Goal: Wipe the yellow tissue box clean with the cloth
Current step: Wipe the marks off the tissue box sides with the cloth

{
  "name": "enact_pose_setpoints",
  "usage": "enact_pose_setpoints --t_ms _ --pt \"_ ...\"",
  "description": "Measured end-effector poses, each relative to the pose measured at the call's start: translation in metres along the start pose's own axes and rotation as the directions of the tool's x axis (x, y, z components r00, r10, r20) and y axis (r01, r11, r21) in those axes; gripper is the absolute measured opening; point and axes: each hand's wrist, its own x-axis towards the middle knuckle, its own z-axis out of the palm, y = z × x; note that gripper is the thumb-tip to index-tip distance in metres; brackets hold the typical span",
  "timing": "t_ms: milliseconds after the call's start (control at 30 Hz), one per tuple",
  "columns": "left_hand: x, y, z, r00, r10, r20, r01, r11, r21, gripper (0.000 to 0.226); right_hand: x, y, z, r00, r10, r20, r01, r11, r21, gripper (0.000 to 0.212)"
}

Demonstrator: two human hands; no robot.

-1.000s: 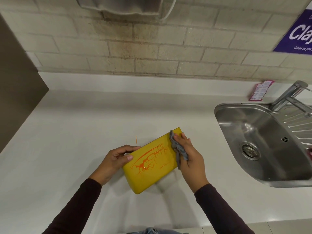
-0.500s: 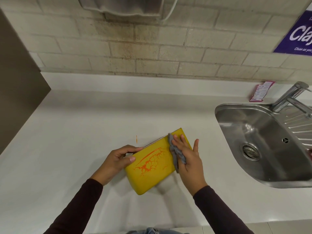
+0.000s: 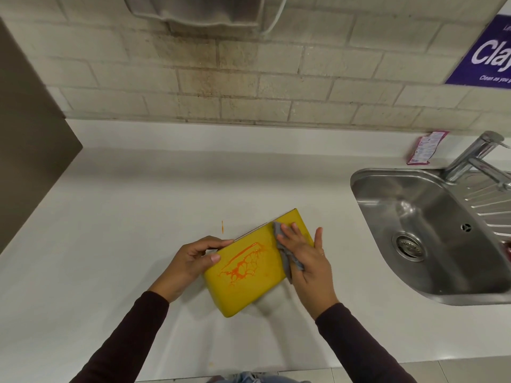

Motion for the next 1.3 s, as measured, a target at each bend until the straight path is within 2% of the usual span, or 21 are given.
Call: enact_pose_setpoints --t_ms 100,167,233,333,400,500,567,633,733,833,900,967,1067,1133,1300 --pt "-0.001 -0.001 -0.001 1.0 -0.001 -0.004 0.001 1.0 0.002 0.051 0.008 -0.005 0.004 0.987 0.11 -0.113 -0.098 0.989 0.107 0.037" --pt "-0.001 -0.003 -0.002 1.0 0.002 -0.013 -0.002 1.0 0.003 0.044 0.011 -0.013 0.012 0.985 0.125 -0.115 -0.107 0.982 0.152 0.036" --pt "0.0 -0.003 -0.001 1.0 0.003 -0.016 -0.003 1.0 0.008 0.039 0.009 -0.021 0.019 0.996 0.077 -0.048 -0.07 0.989 0.131 0.037" --pt "0.002 -0.005 -0.001 0.999 -0.005 -0.037 0.005 1.0 0.006 0.05 0.001 -0.022 0.024 0.996 -0.027 0.083 0.021 0.997 0.071 0.038" --pt "0.002 -0.005 -0.001 0.999 -0.001 -0.032 0.001 1.0 0.009 0.049 -0.002 -0.016 0.017 0.99 -0.06 0.125 0.053 0.997 0.056 0.037" --pt "0.002 -0.006 -0.001 1.0 0.0 -0.017 0.0 1.0 0.003 0.041 0.001 -0.008 0.004 1.0 0.011 0.024 -0.013 0.997 0.073 0.037" --pt "0.002 -0.007 -0.001 1.0 0.001 -0.023 -0.001 1.0 -0.002 0.049 0.008 -0.008 0.003 0.992 0.114 -0.057 -0.107 0.987 0.121 0.031" --pt "0.003 -0.008 -0.001 0.999 0.0 -0.036 0.0 1.0 -0.005 0.053 0.012 -0.016 0.01 0.986 0.154 -0.059 -0.142 0.976 0.166 0.032" --pt "0.003 -0.008 -0.001 0.999 0.004 -0.045 -0.004 1.0 0.006 0.048 0.011 -0.03 0.024 0.998 0.051 0.022 -0.053 0.99 0.133 0.036" --pt "0.004 -0.009 -0.002 0.999 -0.006 -0.052 0.006 1.0 0.005 0.032 0.003 -0.028 0.028 0.988 -0.086 0.128 0.078 0.995 0.068 0.034" --pt "0.003 -0.01 -0.002 0.998 -0.012 -0.057 0.012 1.0 0.003 0.031 0.001 -0.02 0.022 0.982 -0.124 0.145 0.116 0.991 0.063 0.034" --pt "0.003 -0.009 0.0 0.998 -0.012 -0.062 0.012 1.0 0.0 0.03 0.001 -0.014 0.016 0.995 -0.058 0.081 0.049 0.993 0.107 0.034" --pt "0.004 -0.01 0.002 0.997 -0.012 -0.079 0.012 1.0 -0.006 0.027 0.006 -0.02 0.018 0.991 0.137 -0.013 -0.131 0.967 0.217 0.042" --pt "0.005 -0.011 0.003 0.995 -0.016 -0.096 0.016 1.0 -0.002 0.023 0.009 -0.028 0.026 0.986 0.164 -0.013 -0.157 0.96 0.232 0.039" --pt "0.006 -0.012 0.003 0.993 -0.006 -0.115 0.008 1.0 0.01 0.027 0.003 -0.036 0.034 0.995 0.004 0.1 -0.023 0.982 0.186 0.041"
